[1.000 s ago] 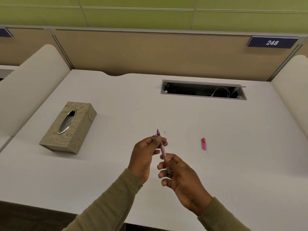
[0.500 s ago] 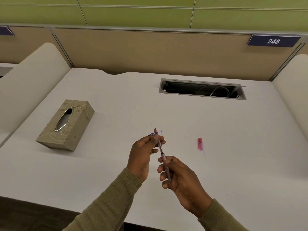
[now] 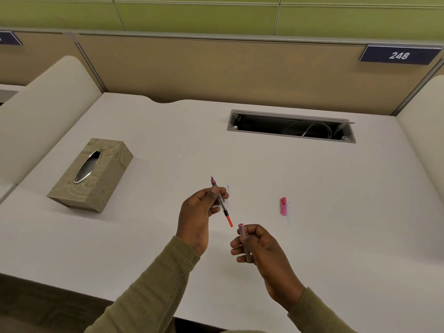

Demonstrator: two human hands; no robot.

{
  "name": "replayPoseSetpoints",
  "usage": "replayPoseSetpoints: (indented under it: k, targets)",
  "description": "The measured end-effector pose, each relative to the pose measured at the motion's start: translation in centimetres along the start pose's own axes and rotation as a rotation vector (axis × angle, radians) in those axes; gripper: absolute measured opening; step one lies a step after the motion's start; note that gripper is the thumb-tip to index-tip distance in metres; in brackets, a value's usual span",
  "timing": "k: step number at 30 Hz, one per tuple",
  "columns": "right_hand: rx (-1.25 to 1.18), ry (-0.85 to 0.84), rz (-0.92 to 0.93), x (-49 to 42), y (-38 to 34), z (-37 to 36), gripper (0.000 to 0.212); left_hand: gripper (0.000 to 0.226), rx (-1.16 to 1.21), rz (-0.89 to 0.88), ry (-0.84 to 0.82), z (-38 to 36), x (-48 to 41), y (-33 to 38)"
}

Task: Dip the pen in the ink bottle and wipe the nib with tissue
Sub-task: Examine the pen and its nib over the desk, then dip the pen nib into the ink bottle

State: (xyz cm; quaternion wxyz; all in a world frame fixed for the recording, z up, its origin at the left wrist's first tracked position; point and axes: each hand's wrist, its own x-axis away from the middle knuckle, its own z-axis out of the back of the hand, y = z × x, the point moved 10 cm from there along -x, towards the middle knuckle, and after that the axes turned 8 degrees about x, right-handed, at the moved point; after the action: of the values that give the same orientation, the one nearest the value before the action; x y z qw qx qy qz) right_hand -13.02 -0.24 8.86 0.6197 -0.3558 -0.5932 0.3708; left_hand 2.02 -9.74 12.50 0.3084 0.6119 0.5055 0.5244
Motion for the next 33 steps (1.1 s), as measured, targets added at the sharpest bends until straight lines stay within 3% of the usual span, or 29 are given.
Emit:
replayPoseSetpoints:
  k: [7,15,23,33]
  targets:
    - [0.087,0.094,0.038,-1.5,0.5,2.5,0.010,0.022,0.001,0.028,0.003,-0.2,0.0,-1.5]
    - [0.329,0.481,0.158,-4.0,1.2,9.1,0.006,0.022,-0.003,0.084,-0.001,-0.1,0.2,-3.3]
    - [0.544,0.737,0.081,-6.0,3.2,15.4,0.013,0.022,-0.038,0.150,0.001,0.0,0.6,-5.5]
    - [0.824,0.705,-0.039,-6.9,5.3,16.8,0.016,0.023,-0.071,0.188,0.010,0.2,0.8,-6.7]
